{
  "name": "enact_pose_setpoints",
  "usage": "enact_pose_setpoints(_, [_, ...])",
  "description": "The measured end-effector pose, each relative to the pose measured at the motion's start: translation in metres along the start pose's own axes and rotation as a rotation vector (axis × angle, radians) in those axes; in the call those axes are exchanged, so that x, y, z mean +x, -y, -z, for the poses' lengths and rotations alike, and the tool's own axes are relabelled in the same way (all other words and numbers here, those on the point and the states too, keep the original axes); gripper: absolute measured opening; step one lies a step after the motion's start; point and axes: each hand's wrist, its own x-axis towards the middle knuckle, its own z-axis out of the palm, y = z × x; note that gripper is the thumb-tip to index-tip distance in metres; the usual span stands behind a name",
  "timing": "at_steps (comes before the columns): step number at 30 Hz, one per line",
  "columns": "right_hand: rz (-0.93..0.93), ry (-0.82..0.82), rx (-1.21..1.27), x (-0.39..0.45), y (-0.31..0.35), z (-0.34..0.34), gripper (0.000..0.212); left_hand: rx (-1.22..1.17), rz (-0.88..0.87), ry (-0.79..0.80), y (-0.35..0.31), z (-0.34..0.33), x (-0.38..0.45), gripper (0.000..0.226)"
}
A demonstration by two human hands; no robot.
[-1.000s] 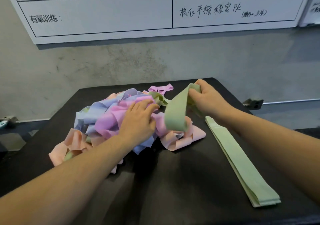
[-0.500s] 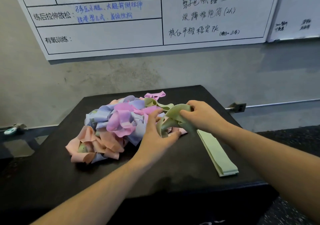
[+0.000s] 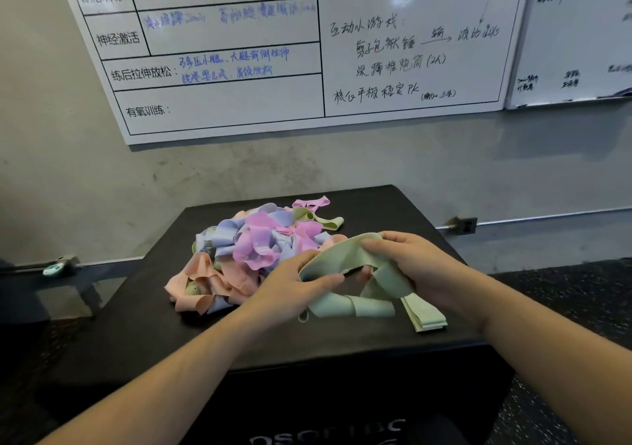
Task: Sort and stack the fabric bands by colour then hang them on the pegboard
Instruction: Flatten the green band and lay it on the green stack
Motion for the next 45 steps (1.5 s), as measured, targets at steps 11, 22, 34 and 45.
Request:
enact_pose_setpoints(11, [-0.016,0.147,-0.344,-0.045,0.021,-0.007,0.047,-0.552,0.113,-0.256,-0.038,0.01,-0.027,0.033])
enact_pose_setpoints(22, [0.141,-0.154,-0.172,-0.052,0.015,0.006,0.008,-0.785,0.114,-0.092,-0.04,0.034,-0.043,0.028])
enact_pose_setpoints(34, [0.16,0.124,0.101,-0.07,0.031,-0.003,0.03,-0.467,0.254,-0.044,-0.027,0.017,-0.059,0.014])
enact_pose_setpoints(45, [0.214,-0.002,-0.22,-0.079,0.029,-0.018,0.015,-0.535,0.074,-0.002,-0.073,-0.03,-0.056,0.039])
